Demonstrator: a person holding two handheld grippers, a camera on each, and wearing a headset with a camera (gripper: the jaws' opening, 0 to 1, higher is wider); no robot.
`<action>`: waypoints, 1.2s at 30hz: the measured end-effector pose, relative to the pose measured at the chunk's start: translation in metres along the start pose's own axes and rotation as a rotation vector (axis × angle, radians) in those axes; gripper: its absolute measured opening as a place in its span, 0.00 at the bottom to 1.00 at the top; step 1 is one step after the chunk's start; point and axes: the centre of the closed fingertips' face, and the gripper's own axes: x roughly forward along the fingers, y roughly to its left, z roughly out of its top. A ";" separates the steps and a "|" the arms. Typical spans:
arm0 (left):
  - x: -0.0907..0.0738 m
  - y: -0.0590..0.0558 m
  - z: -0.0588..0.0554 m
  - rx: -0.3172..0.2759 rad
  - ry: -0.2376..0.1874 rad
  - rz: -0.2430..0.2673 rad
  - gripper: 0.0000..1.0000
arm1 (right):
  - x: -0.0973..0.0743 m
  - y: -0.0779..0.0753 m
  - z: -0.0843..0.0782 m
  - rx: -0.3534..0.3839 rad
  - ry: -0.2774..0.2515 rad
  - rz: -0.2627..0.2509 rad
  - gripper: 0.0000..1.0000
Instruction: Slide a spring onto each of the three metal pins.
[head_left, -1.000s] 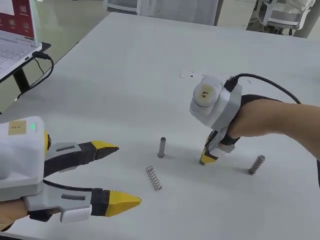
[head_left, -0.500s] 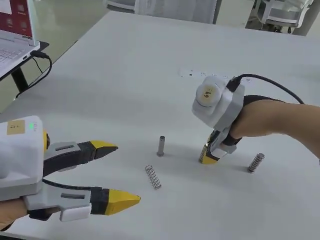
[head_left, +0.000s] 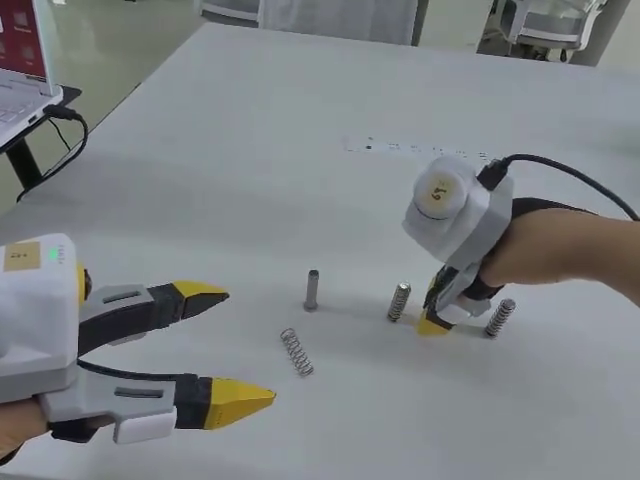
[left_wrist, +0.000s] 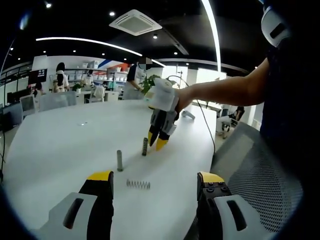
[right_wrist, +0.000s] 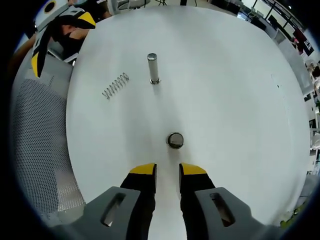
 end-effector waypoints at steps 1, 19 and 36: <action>0.000 0.000 0.000 0.001 0.001 -0.001 0.64 | 0.000 0.003 -0.001 0.000 -0.003 0.002 0.16; 0.002 0.000 0.003 0.009 0.005 -0.008 0.64 | -0.003 0.051 0.029 0.015 -0.116 0.062 0.17; 0.001 -0.002 0.003 0.015 0.010 -0.006 0.64 | -0.005 0.078 0.063 0.023 -0.218 0.105 0.19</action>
